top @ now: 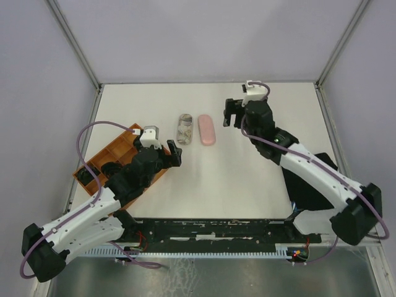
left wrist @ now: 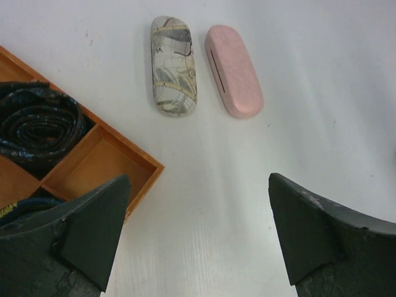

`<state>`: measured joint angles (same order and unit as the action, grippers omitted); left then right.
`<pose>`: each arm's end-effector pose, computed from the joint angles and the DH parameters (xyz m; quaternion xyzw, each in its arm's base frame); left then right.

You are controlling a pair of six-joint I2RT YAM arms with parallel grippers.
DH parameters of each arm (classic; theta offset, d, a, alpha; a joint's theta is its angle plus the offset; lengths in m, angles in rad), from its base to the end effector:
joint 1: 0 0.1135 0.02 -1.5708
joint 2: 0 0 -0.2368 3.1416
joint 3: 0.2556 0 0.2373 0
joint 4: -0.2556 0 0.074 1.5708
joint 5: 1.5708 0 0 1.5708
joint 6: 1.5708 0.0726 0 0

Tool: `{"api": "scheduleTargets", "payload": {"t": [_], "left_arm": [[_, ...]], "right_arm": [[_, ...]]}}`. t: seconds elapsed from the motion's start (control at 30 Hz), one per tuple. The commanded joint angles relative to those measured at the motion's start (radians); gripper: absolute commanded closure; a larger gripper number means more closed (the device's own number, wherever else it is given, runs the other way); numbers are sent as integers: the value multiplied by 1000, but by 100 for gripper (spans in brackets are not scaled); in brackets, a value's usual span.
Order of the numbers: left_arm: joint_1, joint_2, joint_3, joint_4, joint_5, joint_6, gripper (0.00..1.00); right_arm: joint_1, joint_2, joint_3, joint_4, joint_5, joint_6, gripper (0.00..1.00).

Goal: Organize the sunglasses
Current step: Reset both arms

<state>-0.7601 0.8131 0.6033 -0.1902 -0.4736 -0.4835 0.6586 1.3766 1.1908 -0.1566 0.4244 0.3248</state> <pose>0.1837 -0.1289 0.2424 -0.0167 0.8204 -0.1539 0.5505 0.2896 0.1863 0.3153 -0.0130 0.8080 0.1143 0.5779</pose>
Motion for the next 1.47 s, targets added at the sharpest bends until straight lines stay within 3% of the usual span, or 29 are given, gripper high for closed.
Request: {"api": "scheduleTargets", "payload": {"t": [0.0,0.13,0.3,0.5,0.73,0.93,1.43], "left_arm": [[4,18,56,137,-48,65,1],[5,50,90,138,-86,82,1],[4,52,86,166,-97,97,1],[4,38,56,201,-96,83,1],[4,-51,-64,261,-152,56,1],[4,-97,-125,277,-155,44,1],[3,-86,-149,289,-159,32,1]], "right_arm": [[-3,-206,-148,45,90,-111,6],[-4,-412,-271,-66,108,-113,6],[-3,-689,-435,-87,123,-122,6],[-2,-840,-537,-182,211,-8,5],[-3,-1069,-759,-133,223,120,5],[-4,-1126,-794,-164,246,147,5],[-3,-1093,-786,-174,229,161,5]]}}
